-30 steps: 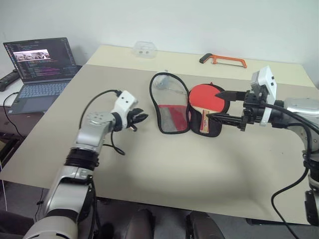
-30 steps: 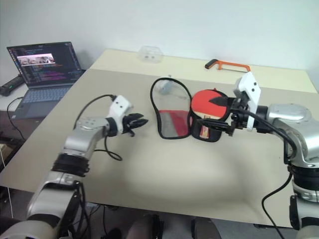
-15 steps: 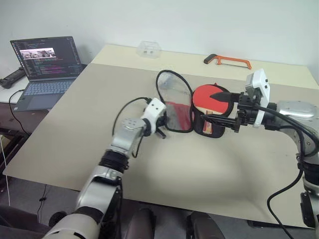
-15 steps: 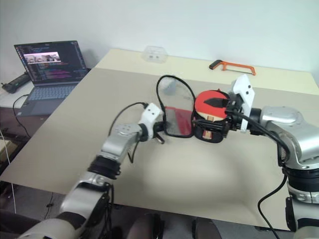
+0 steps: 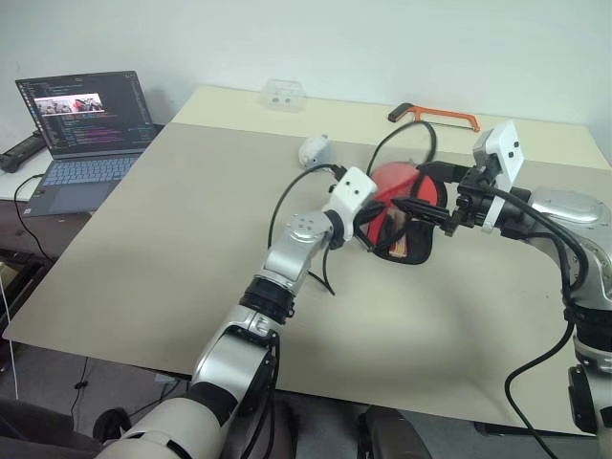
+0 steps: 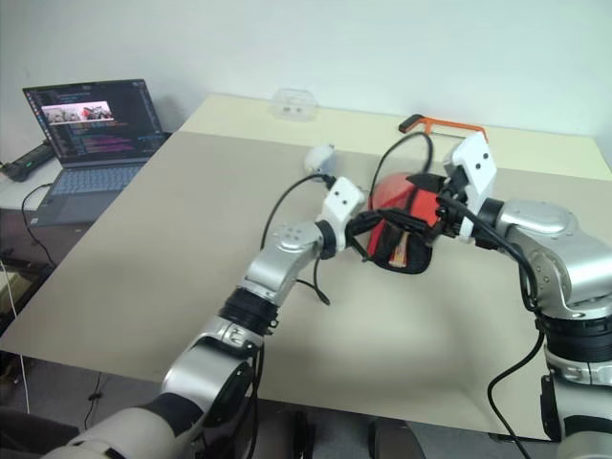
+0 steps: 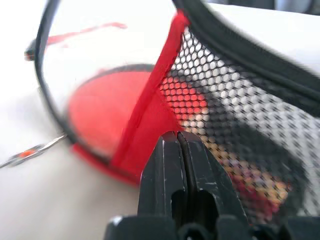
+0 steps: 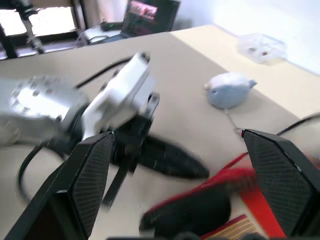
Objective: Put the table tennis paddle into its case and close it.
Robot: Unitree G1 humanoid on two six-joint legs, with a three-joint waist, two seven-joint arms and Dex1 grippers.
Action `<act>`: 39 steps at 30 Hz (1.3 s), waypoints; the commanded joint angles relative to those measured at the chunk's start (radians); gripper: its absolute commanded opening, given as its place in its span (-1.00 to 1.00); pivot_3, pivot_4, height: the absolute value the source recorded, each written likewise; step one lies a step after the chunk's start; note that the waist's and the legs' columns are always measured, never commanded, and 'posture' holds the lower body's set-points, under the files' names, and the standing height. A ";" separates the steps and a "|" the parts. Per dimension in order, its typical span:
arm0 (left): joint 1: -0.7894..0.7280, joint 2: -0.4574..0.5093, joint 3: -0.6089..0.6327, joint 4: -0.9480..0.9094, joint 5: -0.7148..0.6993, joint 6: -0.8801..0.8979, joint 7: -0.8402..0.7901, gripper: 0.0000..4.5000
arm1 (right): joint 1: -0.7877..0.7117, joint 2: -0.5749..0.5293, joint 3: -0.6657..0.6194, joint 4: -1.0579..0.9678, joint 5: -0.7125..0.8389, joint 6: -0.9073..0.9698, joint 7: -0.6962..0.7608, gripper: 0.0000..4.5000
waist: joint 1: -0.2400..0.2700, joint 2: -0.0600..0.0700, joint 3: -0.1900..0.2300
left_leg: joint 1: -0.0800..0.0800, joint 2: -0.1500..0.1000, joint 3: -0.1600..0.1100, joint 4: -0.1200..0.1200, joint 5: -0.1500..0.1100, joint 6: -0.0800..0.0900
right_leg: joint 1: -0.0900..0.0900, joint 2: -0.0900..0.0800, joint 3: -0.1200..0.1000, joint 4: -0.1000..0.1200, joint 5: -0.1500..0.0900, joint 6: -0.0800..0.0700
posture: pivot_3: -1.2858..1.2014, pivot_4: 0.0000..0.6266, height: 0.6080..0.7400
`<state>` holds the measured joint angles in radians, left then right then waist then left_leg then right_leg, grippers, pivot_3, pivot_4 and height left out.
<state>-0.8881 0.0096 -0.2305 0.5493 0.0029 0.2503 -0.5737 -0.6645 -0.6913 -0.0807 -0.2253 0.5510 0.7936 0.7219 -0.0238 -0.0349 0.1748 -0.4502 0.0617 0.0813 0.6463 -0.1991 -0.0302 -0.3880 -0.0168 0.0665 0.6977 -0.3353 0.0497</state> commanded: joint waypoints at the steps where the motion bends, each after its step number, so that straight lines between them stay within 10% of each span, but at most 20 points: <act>1: -0.026 -0.046 -0.047 0.043 0.049 0.002 0.039 -0.96 | -0.061 0.015 -0.058 0.036 -0.027 -0.015 -0.081 1.00 | -0.001 0.000 0.000 | 0.000 0.000 0.000 0.000 0.000 0.000 | 0.000 0.000 0.000 0.000 0.000 0.000 | 0.03 -0.52 1.00; 14: -0.044 0.000 -0.003 -0.054 -0.002 0.023 -0.044 -0.96 | -0.169 0.142 -0.307 0.242 0.089 0.437 -0.391 1.00 | -0.009 0.002 -0.001 | 0.001 0.001 0.002 -0.001 0.000 -0.001 | -0.001 0.000 0.002 0.001 0.000 0.000 | 0.03 -0.52 1.00; 20: 0.091 0.287 0.145 -0.562 -0.336 0.300 -0.379 -0.96 | -0.132 0.329 -0.652 0.270 0.103 0.785 -0.567 1.00 | -0.012 0.005 -0.002 | 0.001 0.004 0.002 -0.003 0.002 -0.003 | -0.001 0.000 0.002 0.002 0.000 0.000 | 0.03 -0.52 1.00; 27: 0.272 0.688 0.313 -0.705 -0.564 0.464 -0.642 -0.96 | 0.000 0.385 -0.764 0.222 0.230 0.821 -0.646 1.00 | -0.009 0.009 -0.005 | 0.002 0.002 0.001 -0.001 0.001 -0.002 | 0.000 0.000 0.001 0.002 0.000 0.000 | 0.03 -0.52 1.00; 34: 0.387 0.814 0.359 -0.744 -0.646 0.521 -0.672 -0.96 | 0.039 0.410 -0.809 0.246 0.265 0.821 -0.708 1.00 | -0.006 0.009 -0.005 | 0.002 0.001 0.000 -0.002 0.000 0.001 | 0.001 0.000 0.000 0.002 0.000 0.000 | 0.03 -0.52 1.00; 39: 0.390 0.805 0.356 -0.755 -0.679 0.581 -0.606 -0.41 | 0.012 0.472 -0.831 0.264 0.275 0.821 -0.726 1.00 | -0.012 0.009 -0.005 | 0.002 0.002 -0.001 -0.002 0.000 0.001 | 0.001 0.002 0.001 0.002 0.000 0.000 | 0.03 -0.52 1.00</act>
<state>-0.4947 0.8075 0.1022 -0.1641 -0.6509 0.8205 -1.1943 -0.6362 -0.2233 -0.9006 0.0451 0.8008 1.6068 -0.0020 -0.0361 -0.0257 0.1701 -0.4476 0.0635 0.0808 0.6444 -0.1995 -0.0292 -0.3875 -0.0145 0.0675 0.7001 -0.3351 0.0493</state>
